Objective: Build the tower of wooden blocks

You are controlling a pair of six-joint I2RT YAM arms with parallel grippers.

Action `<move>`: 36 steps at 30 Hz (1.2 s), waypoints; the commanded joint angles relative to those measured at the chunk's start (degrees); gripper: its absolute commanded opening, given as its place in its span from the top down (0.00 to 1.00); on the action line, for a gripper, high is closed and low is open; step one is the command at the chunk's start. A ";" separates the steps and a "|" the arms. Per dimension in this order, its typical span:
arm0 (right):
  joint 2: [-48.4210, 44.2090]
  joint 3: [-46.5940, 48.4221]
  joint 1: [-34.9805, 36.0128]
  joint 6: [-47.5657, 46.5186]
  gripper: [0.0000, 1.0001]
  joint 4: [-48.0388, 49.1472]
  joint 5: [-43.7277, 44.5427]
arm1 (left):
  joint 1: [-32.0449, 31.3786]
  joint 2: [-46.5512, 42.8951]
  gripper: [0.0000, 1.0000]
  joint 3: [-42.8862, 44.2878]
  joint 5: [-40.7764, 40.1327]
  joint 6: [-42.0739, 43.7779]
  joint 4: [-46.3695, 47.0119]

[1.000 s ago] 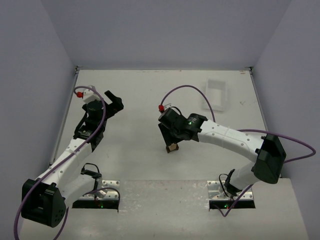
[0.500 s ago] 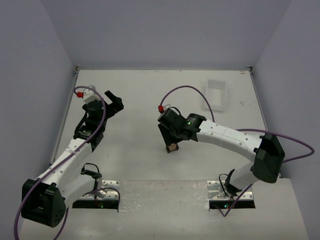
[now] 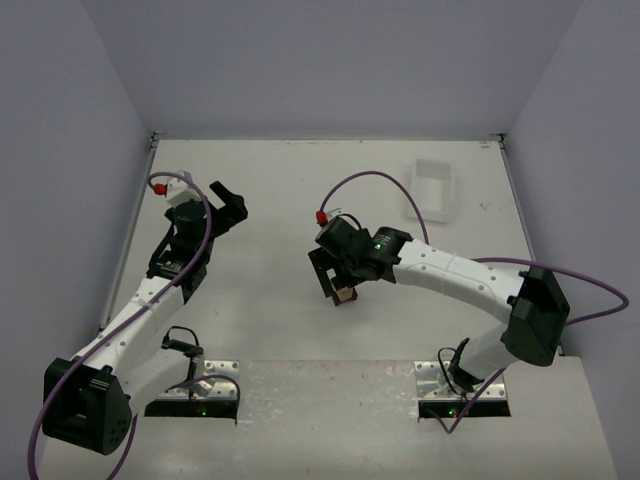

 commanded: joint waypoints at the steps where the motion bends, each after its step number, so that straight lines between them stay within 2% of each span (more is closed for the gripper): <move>1: -0.39 1.80 0.31 -0.33 0.01 0.87 -0.13 | 0.03 -1.02 0.00 0.60 0.93 0.70 2.42; 10: -2.39 6.41 0.31 -8.11 0.01 5.05 -1.83 | 0.03 -1.55 0.00 0.63 1.10 1.06 2.06; 13: -2.03 9.02 0.22 -13.63 0.01 6.46 -2.27 | -0.03 -1.74 0.00 0.53 1.09 1.18 2.00; 17: 0.45 13.81 -0.51 -27.28 0.01 9.31 -4.68 | 0.03 -2.18 0.00 0.09 2.45 1.83 3.00; 21: 3.41 17.98 -4.50 -34.46 0.01 11.24 -13.06 | 0.03 -2.55 0.00 -0.19 3.40 2.63 3.42; 24: 7.18 22.79 -11.18 -40.05 0.01 11.15 -20.72 | 0.03 -2.50 0.00 -0.40 3.08 2.78 3.46; 28: 11.14 25.84 -22.11 -51.22 0.01 11.49 -33.43 | 0.03 -1.69 0.00 -0.42 4.48 3.09 4.45; 29: 11.75 25.52 -23.19 -55.31 0.01 11.83 -35.38 | 0.03 -1.49 0.00 -0.40 4.61 3.20 4.53; 30: 12.76 24.58 -24.35 -63.19 0.01 11.76 -37.85 | 0.03 -1.20 0.00 -0.33 4.54 3.42 4.53; 33: 16.42 20.20 -25.20 -80.10 0.01 12.90 -39.06 | 0.03 -0.75 0.00 -0.33 2.86 3.69 4.53; 36: 22.69 23.31 -27.02 -86.62 0.01 10.34 -38.21 | 0.03 -0.32 0.00 -0.33 1.57 3.60 4.57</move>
